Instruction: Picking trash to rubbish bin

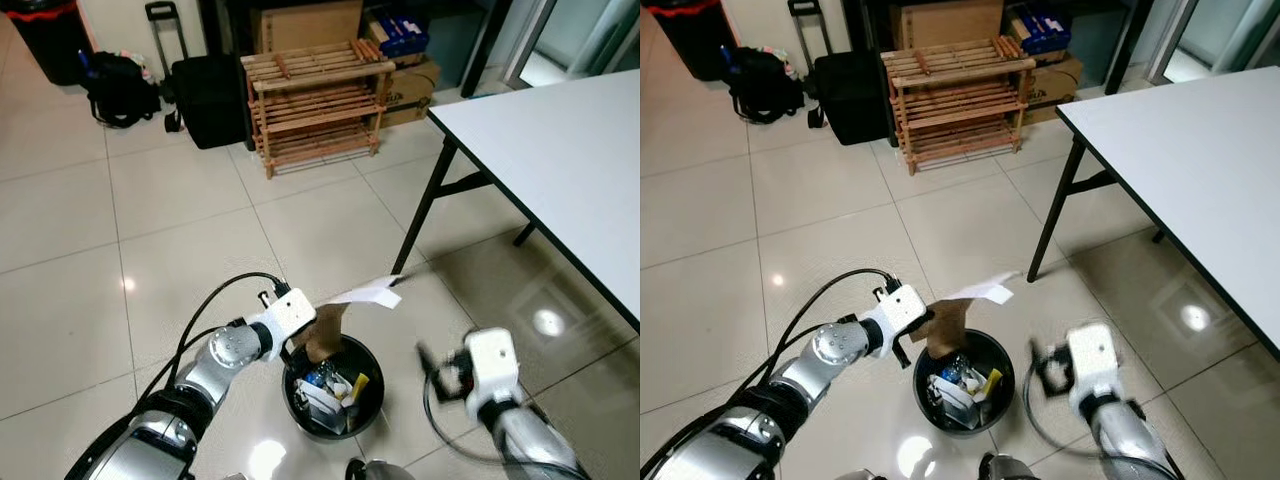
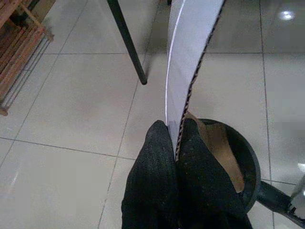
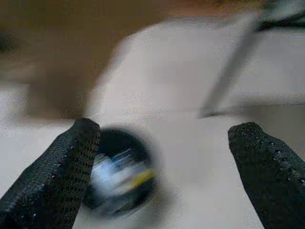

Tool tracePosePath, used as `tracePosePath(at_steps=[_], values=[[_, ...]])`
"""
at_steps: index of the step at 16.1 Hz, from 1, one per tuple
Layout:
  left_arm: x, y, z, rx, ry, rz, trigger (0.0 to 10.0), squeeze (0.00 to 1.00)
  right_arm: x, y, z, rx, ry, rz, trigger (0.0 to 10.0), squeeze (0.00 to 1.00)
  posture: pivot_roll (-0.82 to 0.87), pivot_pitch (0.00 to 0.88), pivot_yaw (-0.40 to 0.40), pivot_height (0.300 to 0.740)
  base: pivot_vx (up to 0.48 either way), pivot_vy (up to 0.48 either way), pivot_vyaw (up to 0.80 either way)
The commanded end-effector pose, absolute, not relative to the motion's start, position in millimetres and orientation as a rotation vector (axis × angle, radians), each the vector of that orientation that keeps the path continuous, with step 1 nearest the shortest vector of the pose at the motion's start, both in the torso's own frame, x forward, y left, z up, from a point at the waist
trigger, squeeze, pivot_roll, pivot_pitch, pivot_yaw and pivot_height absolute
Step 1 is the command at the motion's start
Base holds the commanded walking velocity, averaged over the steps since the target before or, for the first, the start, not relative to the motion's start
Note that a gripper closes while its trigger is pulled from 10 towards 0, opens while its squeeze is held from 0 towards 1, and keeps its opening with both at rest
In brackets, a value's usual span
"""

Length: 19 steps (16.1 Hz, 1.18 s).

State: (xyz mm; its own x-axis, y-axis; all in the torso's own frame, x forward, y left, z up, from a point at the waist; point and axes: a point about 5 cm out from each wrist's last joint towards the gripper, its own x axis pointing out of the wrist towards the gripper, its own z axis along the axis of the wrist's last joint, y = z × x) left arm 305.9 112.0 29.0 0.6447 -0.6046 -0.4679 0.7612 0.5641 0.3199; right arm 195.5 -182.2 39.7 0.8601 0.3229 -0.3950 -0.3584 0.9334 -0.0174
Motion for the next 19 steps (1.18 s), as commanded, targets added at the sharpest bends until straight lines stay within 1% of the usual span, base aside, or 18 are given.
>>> tracePosePath(at_steps=[1,2,6,7,18,19], values=[[307,109,31,0.531,0.307,-0.848,10.0,0.0,189,-176,44,-0.048,0.427,0.493,10.0,0.0,-0.11,0.112,-0.027,0.74,0.0,0.0,0.0],[307,105,32,0.524,0.299,-0.871,10.0,0.0,182,-173,47,-0.021,0.453,0.586,10.0,0.0,-0.12,0.112,-0.027,0.74,0.0,0.0,0.0],[309,99,34,0.502,0.288,-0.885,10.0,0.0,184,-171,53,-0.024,0.439,0.602,10.0,0.0,-0.12,0.109,-0.033,0.74,0.0,0.0,0.0],[312,99,37,0.481,0.273,-0.869,10.0,1.0,185,-171,55,-0.027,0.442,0.608,10.0,0.0,-0.12,0.104,-0.036,0.74,0.0,0.0,0.0],[316,96,43,0.417,0.24,-0.854,10.0,1.0,190,-171,57,-0.053,0.428,0.572,10.0,0.0,-0.11,0.099,-0.041,0.74,0.0,0.0,0.0],[314,100,39,0.387,0.251,-0.809,10.0,0.0,192,-171,56,-0.059,0.416,0.548,10.0,0.0,-0.11,0.099,-0.036,0.74,0.0,0.0,0.0]])
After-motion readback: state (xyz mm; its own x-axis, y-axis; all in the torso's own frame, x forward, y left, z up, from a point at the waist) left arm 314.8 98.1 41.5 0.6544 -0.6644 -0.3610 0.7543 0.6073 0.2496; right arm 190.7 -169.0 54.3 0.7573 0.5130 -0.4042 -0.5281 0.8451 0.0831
